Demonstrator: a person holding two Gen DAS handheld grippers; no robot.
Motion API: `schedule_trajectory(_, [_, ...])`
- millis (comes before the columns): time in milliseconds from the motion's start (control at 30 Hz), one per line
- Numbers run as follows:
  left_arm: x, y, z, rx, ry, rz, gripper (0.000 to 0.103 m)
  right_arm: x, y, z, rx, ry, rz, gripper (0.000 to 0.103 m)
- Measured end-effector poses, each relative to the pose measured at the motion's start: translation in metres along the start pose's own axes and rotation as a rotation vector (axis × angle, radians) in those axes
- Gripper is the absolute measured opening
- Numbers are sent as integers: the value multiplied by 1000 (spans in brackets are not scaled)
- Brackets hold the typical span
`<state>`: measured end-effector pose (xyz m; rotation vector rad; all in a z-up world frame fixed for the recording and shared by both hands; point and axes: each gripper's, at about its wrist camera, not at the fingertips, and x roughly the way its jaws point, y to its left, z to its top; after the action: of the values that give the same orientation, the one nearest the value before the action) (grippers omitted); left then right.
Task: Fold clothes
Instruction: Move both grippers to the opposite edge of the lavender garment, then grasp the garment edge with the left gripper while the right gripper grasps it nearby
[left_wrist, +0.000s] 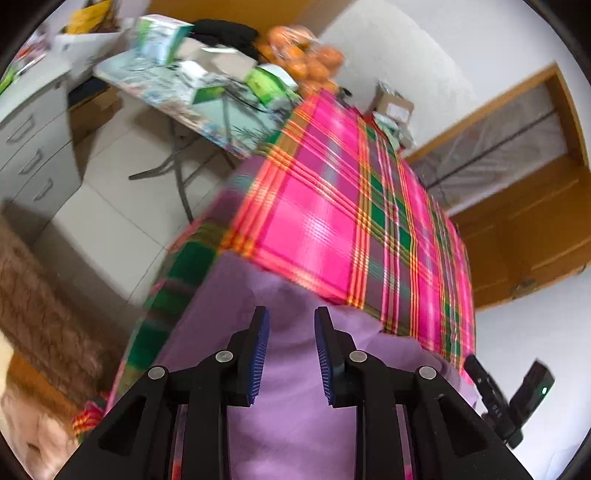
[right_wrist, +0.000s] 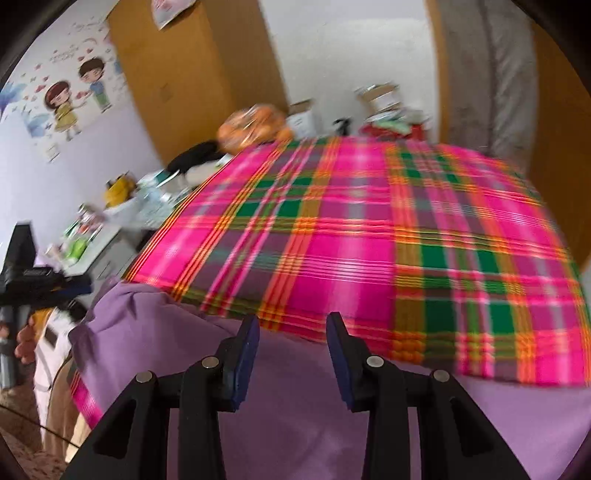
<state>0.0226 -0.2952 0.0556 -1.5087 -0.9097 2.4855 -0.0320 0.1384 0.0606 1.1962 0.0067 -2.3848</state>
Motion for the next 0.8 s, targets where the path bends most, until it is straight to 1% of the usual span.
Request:
schedule_trajectory(67, [15, -16, 5, 44, 27, 4, 26, 16, 9, 5, -36, 36, -8, 38])
schedule_trajectory(100, [22, -24, 7, 64, 43, 6, 26, 22, 13, 7, -49, 52, 7, 38])
schedule_trajectory(167, [33, -39, 10, 91, 75, 10, 26, 34, 17, 11, -56, 83, 41, 38])
schedule_trajectory(233, [46, -54, 12, 145, 109, 3, 26, 43, 18, 12, -56, 123, 81, 38])
schedule_trajectory(333, [61, -69, 11, 188, 146, 17, 26, 52, 17, 10, -42, 182, 142, 38])
schedule_trajectory(400, [68, -76, 7, 213, 177, 5, 26, 55, 16, 8, -26, 207, 180, 38])
schedule_trajectory(500, [77, -82, -3, 251, 234, -9, 26, 55, 18, 1, -9, 226, 221, 38])
schedule_trajectory(600, [77, -82, -16, 289, 252, 19, 26, 50, 21, -9, -1, 240, 251, 38])
schedule_trajectory(700, [76, -75, -25, 273, 275, 17, 26, 45, 24, -20, 10, 252, 273, 38])
schedule_trajectory(800, [72, -69, -32, 255, 273, 11, 26, 40, 26, -30, 24, 252, 289, 37])
